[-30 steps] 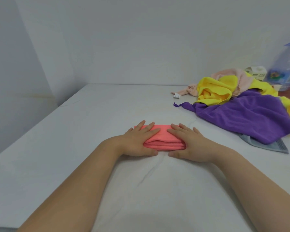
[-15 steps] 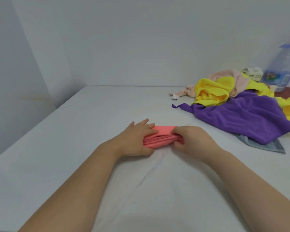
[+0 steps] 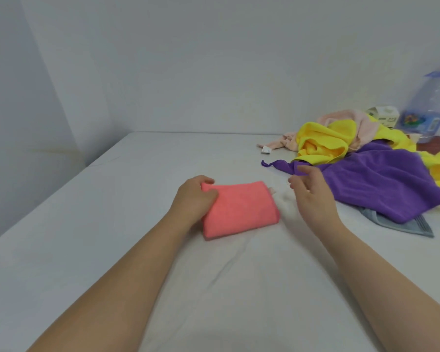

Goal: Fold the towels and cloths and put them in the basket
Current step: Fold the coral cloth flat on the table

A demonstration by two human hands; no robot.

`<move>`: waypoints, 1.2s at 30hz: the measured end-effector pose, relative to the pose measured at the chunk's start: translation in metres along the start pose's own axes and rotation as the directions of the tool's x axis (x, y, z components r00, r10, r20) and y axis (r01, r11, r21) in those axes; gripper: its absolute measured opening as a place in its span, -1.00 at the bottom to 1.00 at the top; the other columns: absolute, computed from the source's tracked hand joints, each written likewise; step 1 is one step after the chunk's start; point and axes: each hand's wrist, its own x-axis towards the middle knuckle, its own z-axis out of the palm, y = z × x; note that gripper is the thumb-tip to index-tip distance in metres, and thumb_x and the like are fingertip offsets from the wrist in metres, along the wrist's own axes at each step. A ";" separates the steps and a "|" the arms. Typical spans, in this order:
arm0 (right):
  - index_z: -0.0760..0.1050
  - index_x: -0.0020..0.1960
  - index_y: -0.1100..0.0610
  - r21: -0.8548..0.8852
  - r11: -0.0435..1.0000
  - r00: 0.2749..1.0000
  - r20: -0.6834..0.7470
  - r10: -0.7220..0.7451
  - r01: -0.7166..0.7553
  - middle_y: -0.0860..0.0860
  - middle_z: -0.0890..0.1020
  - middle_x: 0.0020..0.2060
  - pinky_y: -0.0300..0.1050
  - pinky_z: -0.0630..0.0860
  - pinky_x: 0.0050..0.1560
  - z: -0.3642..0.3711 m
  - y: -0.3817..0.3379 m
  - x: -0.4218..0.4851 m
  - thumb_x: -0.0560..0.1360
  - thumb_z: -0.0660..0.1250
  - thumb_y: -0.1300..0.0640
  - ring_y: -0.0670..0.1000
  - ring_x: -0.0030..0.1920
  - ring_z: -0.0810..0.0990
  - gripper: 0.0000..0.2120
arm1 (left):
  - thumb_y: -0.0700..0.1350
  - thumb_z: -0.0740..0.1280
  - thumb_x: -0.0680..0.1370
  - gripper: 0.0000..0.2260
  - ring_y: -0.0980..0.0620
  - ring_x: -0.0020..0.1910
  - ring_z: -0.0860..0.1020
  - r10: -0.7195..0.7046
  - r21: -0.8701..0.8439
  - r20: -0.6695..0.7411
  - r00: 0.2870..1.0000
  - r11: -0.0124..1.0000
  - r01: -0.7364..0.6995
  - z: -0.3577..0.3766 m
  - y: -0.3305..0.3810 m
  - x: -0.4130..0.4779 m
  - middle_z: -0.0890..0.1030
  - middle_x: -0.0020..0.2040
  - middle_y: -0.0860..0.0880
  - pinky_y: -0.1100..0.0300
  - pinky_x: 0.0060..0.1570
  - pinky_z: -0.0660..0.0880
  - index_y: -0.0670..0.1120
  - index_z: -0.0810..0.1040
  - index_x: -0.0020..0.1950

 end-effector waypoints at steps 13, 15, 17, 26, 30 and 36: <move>0.24 0.45 0.18 -0.636 0.758 0.958 0.280 0.056 0.142 0.15 0.40 0.37 -0.02 0.24 0.35 0.030 0.017 0.001 0.62 0.07 0.04 0.14 0.37 0.33 -0.57 | 0.10 -0.02 0.65 -0.52 0.06 0.54 -0.13 0.244 0.597 0.516 0.821 0.584 -0.550 0.022 -0.013 -0.002 -0.11 0.57 0.11 -0.03 0.49 -0.15 0.14 -0.09 0.55; 0.24 0.45 0.17 -0.675 0.724 0.951 0.297 0.085 0.146 0.13 0.39 0.38 0.02 0.24 0.38 0.041 0.017 0.007 0.62 0.04 0.00 0.13 0.38 0.32 -0.55 | 0.11 -0.05 0.65 -0.52 0.03 0.54 -0.11 0.193 0.653 0.430 0.882 0.608 -0.451 0.021 -0.015 0.006 -0.10 0.57 0.09 -0.07 0.49 -0.13 0.13 -0.09 0.55; 0.30 0.39 0.17 -0.728 0.661 0.945 0.315 0.087 0.182 0.13 0.42 0.33 0.03 0.27 0.33 0.056 0.015 0.012 0.62 0.02 -0.02 0.14 0.34 0.35 -0.57 | 0.11 -0.07 0.65 -0.52 -0.01 0.54 -0.10 0.134 0.684 0.340 0.931 0.644 -0.342 0.020 -0.021 0.015 -0.09 0.57 0.07 -0.10 0.48 -0.13 0.11 -0.08 0.56; 0.33 0.31 0.18 -0.695 0.658 0.905 0.422 0.045 0.291 0.09 0.39 0.29 0.13 0.14 0.38 0.168 -0.024 0.011 0.60 -0.04 0.06 0.13 0.39 0.23 -0.63 | 0.08 -0.04 0.61 -0.52 -0.13 0.52 0.01 -0.118 0.694 -0.210 0.971 0.681 0.233 -0.038 -0.087 0.070 0.09 0.55 -0.04 -0.22 0.44 -0.11 0.02 0.10 0.53; 0.24 0.42 0.19 -0.713 0.630 0.898 0.436 0.056 0.307 0.12 0.23 0.45 0.15 -0.01 0.47 0.193 -0.028 0.027 0.58 -0.05 0.10 0.13 0.50 0.05 -0.56 | 0.05 0.05 0.59 -0.52 -0.13 0.52 0.00 0.008 0.688 -0.259 0.966 0.703 0.179 -0.043 -0.090 0.078 0.18 0.51 -0.03 -0.23 0.42 -0.09 -0.01 0.15 0.50; 0.29 0.37 0.19 -0.710 0.597 0.871 0.490 0.037 0.374 0.13 0.30 0.39 0.17 0.05 0.44 0.194 -0.020 0.036 0.59 -0.04 0.06 0.16 0.46 0.12 -0.58 | -0.08 0.04 0.60 -0.50 -0.11 0.53 -0.03 -0.009 0.731 -0.129 0.992 0.675 0.101 -0.042 -0.094 0.084 0.08 0.56 0.04 -0.16 0.45 -0.09 0.05 0.04 0.54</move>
